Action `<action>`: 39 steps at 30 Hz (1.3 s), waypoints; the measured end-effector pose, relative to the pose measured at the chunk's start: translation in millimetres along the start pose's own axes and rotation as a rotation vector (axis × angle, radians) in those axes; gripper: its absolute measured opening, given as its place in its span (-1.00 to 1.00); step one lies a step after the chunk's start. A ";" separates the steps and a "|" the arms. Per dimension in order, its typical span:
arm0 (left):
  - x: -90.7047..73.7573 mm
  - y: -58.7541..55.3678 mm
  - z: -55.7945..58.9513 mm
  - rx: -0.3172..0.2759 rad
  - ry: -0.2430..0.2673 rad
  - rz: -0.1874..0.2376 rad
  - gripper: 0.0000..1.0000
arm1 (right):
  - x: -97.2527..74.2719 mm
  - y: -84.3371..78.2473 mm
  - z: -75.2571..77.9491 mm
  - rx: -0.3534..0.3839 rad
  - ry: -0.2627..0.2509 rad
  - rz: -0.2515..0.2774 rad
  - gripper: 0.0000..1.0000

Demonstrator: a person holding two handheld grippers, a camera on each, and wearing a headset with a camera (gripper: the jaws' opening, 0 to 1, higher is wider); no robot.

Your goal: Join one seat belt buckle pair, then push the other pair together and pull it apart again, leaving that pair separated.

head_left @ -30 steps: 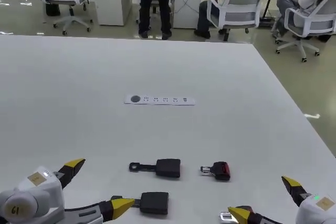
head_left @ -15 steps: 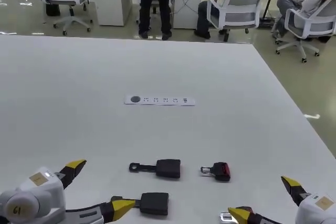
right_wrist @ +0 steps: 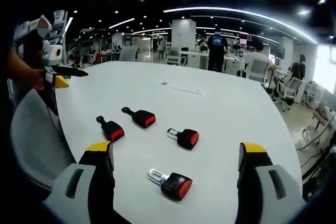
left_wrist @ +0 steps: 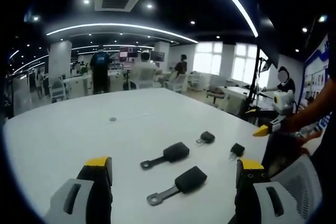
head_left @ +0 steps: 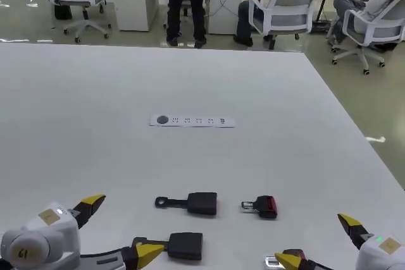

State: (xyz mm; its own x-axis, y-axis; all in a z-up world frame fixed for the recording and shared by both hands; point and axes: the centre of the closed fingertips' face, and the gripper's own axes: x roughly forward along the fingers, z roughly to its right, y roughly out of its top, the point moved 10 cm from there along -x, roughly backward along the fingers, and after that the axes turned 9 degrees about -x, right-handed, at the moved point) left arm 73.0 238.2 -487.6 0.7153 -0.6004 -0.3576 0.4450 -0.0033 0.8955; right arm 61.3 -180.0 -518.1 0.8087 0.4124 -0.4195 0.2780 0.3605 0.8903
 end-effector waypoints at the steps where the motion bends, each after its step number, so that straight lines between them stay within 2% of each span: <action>1: 0.5 -0.3 -0.2 0.001 0.000 -0.001 1.00 | 0.3 -0.7 0.2 0.000 0.002 -0.002 0.98; 11: 4.8 -3.2 2.0 -0.005 -0.013 -0.025 1.00 | 1.8 -1.3 0.5 -0.004 0.019 -0.018 0.96; 20: 8.2 -7.4 2.3 0.004 -0.031 -0.055 1.00 | 6.0 -9.7 1.9 -0.023 0.057 -0.051 0.94; 36: 24.3 -12.7 8.0 0.016 -0.092 -0.136 1.00 | 18.2 -21.9 1.8 -0.060 0.184 -0.117 0.87; 39: 28.9 -16.5 4.0 0.015 -0.112 -0.148 1.00 | 20.6 -21.6 1.9 -0.068 0.209 -0.129 0.85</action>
State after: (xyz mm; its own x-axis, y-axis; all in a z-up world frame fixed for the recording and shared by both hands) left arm 84.2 217.7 -511.7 0.5778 -0.6780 -0.4544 0.5322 -0.1091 0.8396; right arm 72.9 -181.0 -545.6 0.6420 0.5205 -0.5630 0.3310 0.4742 0.8158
